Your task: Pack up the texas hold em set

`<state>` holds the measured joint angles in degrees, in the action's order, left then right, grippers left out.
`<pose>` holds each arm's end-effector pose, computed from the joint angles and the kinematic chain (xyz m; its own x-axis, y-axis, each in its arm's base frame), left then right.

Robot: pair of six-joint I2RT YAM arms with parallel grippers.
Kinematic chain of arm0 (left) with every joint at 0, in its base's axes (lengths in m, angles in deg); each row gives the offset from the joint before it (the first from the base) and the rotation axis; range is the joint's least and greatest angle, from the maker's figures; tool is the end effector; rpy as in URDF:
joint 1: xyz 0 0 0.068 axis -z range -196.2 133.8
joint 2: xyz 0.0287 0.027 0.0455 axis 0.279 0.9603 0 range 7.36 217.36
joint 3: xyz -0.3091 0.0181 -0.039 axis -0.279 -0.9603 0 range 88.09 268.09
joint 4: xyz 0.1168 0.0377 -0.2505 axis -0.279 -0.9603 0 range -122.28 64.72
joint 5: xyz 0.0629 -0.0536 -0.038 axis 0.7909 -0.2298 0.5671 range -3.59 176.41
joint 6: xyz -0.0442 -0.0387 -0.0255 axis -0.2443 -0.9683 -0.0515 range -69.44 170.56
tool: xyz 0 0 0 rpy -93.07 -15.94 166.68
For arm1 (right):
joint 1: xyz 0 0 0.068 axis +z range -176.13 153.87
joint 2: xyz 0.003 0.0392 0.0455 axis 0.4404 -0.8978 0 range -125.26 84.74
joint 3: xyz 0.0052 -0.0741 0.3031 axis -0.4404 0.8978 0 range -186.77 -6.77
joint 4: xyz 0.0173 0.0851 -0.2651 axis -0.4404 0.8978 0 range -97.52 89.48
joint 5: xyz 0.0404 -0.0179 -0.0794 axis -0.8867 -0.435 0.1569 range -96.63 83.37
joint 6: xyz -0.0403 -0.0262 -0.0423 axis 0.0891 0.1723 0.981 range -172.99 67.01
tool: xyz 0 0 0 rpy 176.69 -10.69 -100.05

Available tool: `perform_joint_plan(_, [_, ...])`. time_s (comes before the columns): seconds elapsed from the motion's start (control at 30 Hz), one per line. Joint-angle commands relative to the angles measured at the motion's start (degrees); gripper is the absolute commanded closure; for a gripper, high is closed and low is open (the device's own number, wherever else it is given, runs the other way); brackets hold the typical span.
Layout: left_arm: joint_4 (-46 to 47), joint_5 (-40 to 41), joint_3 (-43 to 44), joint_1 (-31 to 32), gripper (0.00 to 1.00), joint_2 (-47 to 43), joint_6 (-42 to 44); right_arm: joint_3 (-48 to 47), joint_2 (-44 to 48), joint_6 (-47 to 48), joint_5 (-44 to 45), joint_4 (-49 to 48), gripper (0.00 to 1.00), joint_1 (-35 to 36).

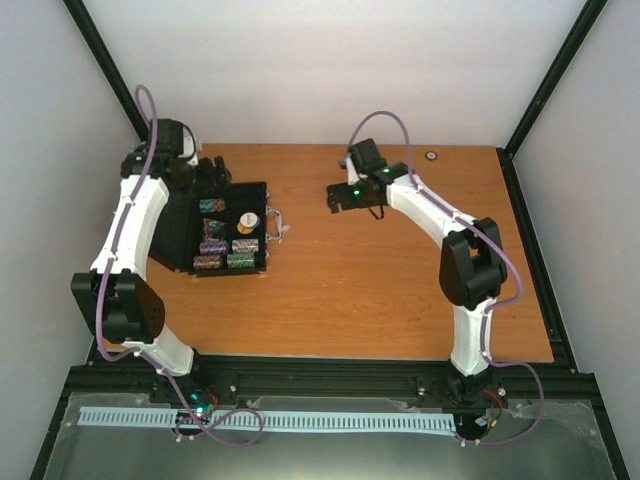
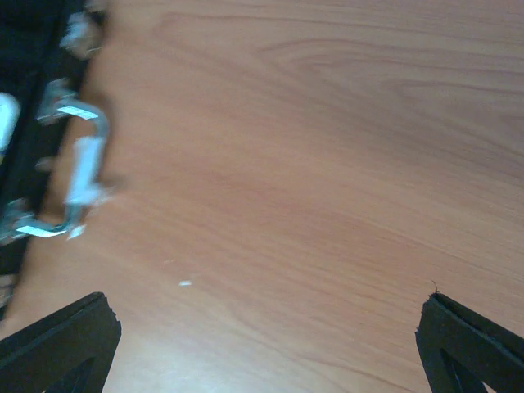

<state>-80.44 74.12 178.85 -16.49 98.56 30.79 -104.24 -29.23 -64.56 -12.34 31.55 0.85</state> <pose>0.3597 -0.0088 0.3747 -0.8155 -0.3347 -0.4722 -0.1706 0.9186 -0.3564 0.4283 0.2235 0.2726 -0.8207 -0.1938 -0.5375 -0.3439 0.9188 0.1939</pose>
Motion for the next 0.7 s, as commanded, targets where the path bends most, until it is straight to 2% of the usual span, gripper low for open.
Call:
perform_joint_plan(0.0, [-3.0, 4.9, 13.5, -0.4, 0.02, -1.9, -1.3, -6.9, -3.6, 4.6, -4.8, 3.8, 0.00, 6.0])
perform_joint_plan(0.17, [-5.7, 24.3, 15.3, -0.4, 0.00, -7.0, -2.3, -15.1, -10.1, 4.0, -9.2, 7.1, 0.00, 10.5])
perform_joint_plan(0.3, [-7.6, 38.1, 14.1, -2.3, 0.00, -10.4, -1.9, -16.7, -12.3, 3.4, -12.1, 8.3, 0.00, 12.5])
perform_joint_plan(0.37, [-6.2, 37.5, 10.6, -6.5, 0.00, -11.3, -3.3, -15.1, -11.7, 2.9, -12.8, 7.8, 0.00, 13.0])
perform_joint_plan(0.47, [-3.2, 29.5, 7.3, -12.4, 0.00, -9.8, -4.4, -12.6, -9.9, 2.7, -13.5, 6.9, 0.00, 13.6])
perform_joint_plan(0.67, [-1.0, 24.1, 8.1, -16.3, 0.00, -4.6, -2.4, -6.0, -4.9, 2.4, -11.0, 5.1, 0.00, 13.8])
